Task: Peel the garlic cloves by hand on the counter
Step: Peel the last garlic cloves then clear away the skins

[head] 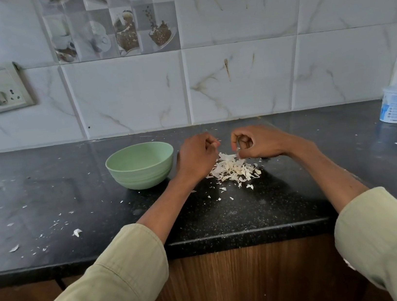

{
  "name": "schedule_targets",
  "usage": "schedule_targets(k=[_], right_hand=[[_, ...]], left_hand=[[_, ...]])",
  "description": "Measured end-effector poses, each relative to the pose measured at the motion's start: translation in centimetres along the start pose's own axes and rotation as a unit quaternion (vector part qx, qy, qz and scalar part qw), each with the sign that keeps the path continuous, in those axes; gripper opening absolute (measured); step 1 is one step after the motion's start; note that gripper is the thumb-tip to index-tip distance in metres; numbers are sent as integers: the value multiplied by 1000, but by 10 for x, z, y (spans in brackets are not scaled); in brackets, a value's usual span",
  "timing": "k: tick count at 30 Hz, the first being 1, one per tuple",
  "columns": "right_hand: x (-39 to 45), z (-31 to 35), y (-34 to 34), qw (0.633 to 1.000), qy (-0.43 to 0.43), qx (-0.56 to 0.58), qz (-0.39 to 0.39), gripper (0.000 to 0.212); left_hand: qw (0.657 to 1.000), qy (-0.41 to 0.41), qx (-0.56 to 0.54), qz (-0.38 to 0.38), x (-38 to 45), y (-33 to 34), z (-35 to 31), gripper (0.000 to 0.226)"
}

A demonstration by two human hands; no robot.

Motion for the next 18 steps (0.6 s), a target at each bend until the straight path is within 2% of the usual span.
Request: schedule_targets(k=[4,7,12,15,18], right_hand=[[-1,15,-3,999,-28,-2,-27,16],[2,18,-4,998,-24,5,-51,7],[6,23,20,998,-62,9,31,19],[8,16,21,997,-59,16,35,15],[10,12,17,998,-49,38,31,12]], left_hand=[[997,-45,-64,-23,1,-6,11,25],[993,-66,-97,-21,2,-5,13,23],[976,-128,-174,-23,4,-3,22,25],[958,-170,-228,-14,3,-2,29,28],[956,-182,-230,-1,1,-2,30,28]])
Point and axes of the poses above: each hand's wrist, its own x-axis towards the middle knuckle, its own y-axis out of the palm, z = x × y, the point moved 7 cm from there along x, towards the middle knuckle, and after that the axes turned 11 degrees about -x, right-handed, at the moved point
